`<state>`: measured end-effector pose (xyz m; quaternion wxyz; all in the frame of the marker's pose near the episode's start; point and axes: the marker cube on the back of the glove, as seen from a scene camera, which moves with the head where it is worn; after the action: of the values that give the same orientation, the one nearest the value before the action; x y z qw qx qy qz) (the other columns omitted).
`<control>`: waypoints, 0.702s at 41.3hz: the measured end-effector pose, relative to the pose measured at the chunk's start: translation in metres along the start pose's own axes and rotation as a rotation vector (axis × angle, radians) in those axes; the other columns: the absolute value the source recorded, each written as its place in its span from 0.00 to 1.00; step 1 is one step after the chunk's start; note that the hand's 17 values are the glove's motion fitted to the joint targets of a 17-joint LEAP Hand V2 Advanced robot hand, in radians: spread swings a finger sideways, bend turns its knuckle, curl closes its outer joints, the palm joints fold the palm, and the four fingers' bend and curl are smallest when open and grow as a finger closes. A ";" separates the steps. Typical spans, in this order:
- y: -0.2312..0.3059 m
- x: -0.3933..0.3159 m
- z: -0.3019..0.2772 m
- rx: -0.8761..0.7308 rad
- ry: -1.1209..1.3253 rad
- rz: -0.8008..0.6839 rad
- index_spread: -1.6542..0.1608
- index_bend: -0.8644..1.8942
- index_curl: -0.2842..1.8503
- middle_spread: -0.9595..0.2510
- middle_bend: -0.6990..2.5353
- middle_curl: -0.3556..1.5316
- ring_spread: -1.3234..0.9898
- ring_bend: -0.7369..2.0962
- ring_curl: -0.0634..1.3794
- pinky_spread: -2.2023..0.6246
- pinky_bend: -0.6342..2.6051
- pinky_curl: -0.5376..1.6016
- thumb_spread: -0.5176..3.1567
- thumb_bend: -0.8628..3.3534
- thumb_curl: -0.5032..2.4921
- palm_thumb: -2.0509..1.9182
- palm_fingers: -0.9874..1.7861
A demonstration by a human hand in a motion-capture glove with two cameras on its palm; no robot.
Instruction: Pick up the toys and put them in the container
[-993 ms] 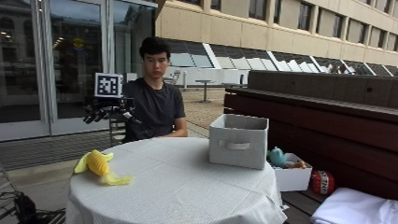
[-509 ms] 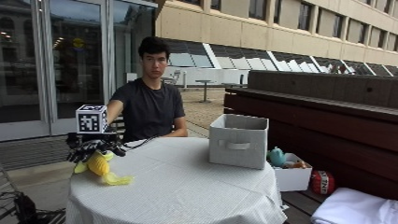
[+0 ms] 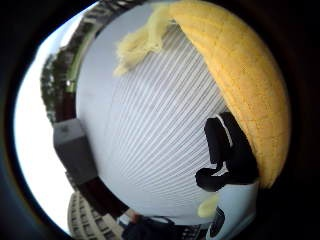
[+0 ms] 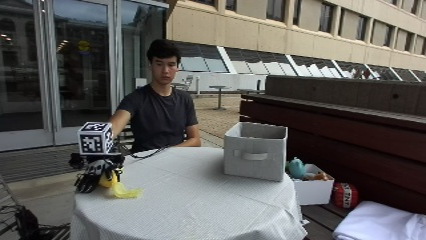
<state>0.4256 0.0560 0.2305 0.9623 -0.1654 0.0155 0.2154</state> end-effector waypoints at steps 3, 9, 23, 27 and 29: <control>-0.004 -0.001 -0.004 0.070 0.011 -0.043 0.72 0.35 0.17 0.64 0.41 0.49 0.41 0.51 0.32 0.71 0.49 0.39 0.52 0.32 0.34 0.73 0.47; -0.002 0.002 -0.015 0.123 0.011 -0.055 0.72 0.33 0.16 0.61 0.44 0.50 0.37 0.56 0.35 0.67 0.51 0.40 0.50 0.33 0.36 0.75 0.53; 0.000 0.001 -0.059 0.164 -0.018 -0.092 0.72 0.27 0.10 0.54 0.58 0.53 0.37 0.69 0.39 0.62 0.54 0.42 0.48 0.30 0.37 0.72 0.67; 0.001 -0.007 -0.078 0.171 -0.035 -0.085 0.71 0.28 0.11 0.54 0.57 0.53 0.38 0.74 0.42 0.62 0.54 0.42 0.47 0.29 0.37 0.70 0.66; -0.001 -0.010 -0.087 0.211 -0.042 -0.134 0.71 0.29 0.11 0.53 0.56 0.52 0.39 0.75 0.42 0.62 0.55 0.43 0.46 0.28 0.37 0.69 0.65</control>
<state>0.4199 0.0228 0.1491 0.9867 -0.0594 0.0068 0.1511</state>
